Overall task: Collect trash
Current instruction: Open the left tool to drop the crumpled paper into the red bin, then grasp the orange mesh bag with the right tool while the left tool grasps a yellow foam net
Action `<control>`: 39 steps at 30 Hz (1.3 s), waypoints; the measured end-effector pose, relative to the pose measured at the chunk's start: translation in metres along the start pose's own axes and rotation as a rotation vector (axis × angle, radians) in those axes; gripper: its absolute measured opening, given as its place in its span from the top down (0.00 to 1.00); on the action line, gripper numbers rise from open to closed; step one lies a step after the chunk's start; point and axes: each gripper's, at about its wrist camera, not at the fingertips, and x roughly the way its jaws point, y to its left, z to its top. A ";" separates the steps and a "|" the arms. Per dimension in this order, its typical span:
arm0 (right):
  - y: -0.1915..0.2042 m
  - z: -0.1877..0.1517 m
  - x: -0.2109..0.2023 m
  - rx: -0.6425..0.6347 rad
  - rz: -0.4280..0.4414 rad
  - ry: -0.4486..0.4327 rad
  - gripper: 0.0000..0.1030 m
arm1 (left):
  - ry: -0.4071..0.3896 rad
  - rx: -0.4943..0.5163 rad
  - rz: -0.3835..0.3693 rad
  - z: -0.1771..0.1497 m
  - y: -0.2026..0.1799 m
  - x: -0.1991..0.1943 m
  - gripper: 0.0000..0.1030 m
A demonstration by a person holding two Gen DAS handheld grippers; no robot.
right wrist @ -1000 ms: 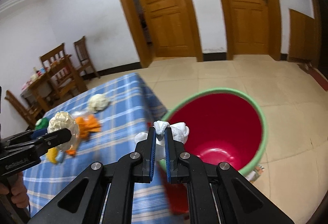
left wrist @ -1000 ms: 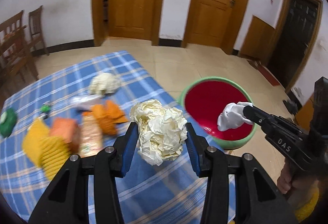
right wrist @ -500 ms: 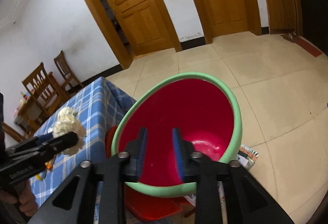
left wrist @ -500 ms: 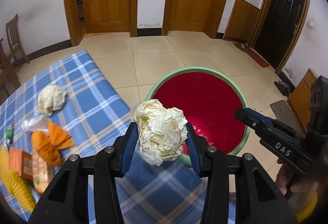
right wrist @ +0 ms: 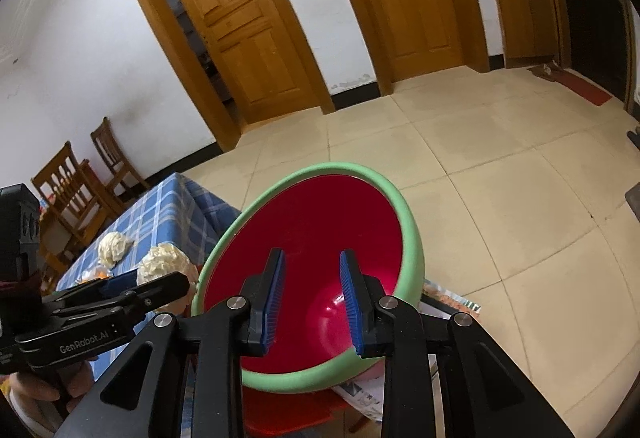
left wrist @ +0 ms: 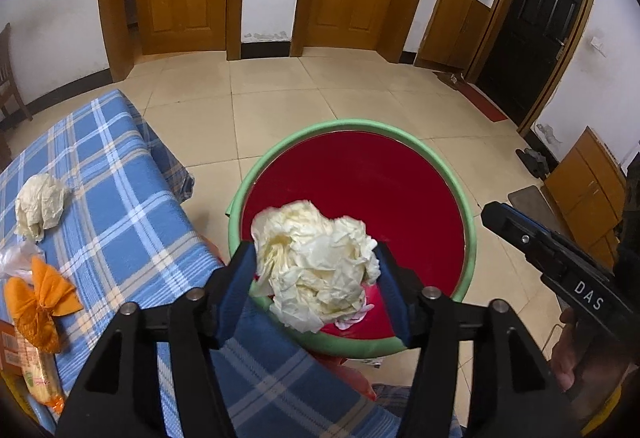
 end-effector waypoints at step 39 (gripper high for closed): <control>0.151 -0.026 -0.005 -0.249 0.214 0.129 0.62 | -0.164 -0.390 0.346 -0.087 0.150 -0.157 0.31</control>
